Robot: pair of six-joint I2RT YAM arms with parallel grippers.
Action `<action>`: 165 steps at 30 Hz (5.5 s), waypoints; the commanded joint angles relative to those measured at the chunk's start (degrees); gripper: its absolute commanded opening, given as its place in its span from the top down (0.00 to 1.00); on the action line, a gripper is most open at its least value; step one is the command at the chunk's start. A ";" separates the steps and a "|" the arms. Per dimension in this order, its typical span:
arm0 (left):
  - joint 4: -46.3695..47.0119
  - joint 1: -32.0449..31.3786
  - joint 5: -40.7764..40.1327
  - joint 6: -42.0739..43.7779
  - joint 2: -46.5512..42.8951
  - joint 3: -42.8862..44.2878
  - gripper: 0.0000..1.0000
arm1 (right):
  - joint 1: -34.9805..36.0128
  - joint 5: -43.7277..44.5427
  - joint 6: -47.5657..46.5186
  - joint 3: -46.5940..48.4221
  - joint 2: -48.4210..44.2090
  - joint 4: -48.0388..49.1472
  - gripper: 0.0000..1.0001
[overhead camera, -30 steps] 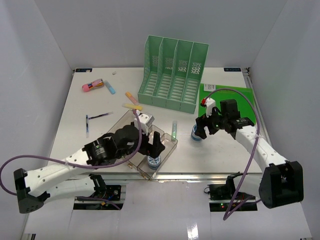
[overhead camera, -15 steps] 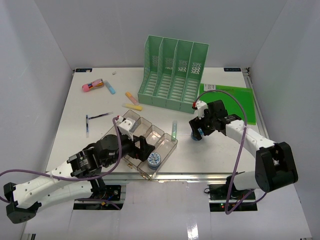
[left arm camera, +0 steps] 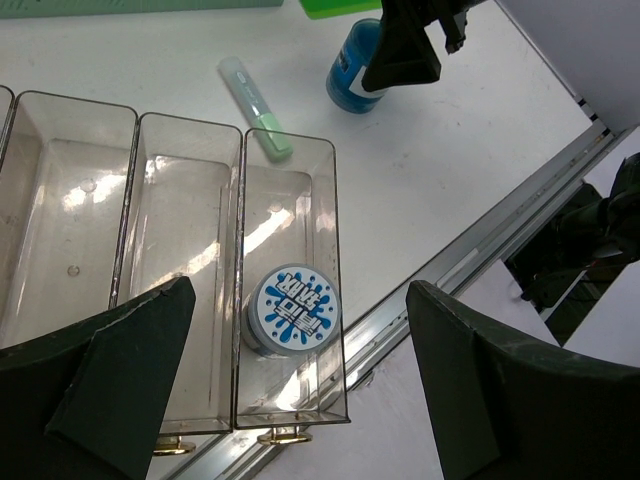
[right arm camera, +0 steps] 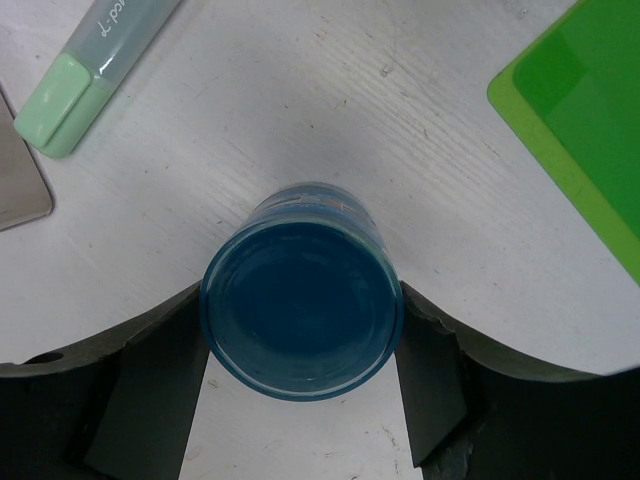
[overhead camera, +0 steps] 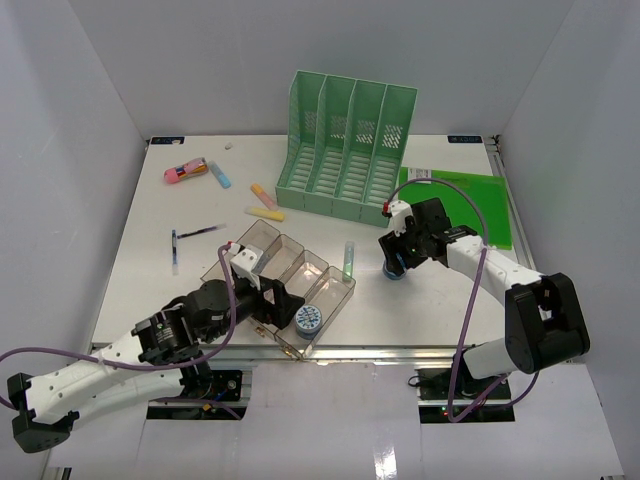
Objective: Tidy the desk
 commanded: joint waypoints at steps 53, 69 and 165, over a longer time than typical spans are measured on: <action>2.99 0.14 -0.62 0.73 0.86 -0.81 0.02 | 18.93 -23.98 -11.56 15.30 8.04 -4.88 0.47; 10.17 0.25 2.47 -1.59 25.08 12.20 0.04 | 9.19 -31.51 -13.12 12.04 -6.05 -6.45 0.04; -7.05 12.01 4.11 11.50 42.20 19.17 0.97 | -35.15 -49.25 -5.08 -11.18 -28.36 2.38 0.04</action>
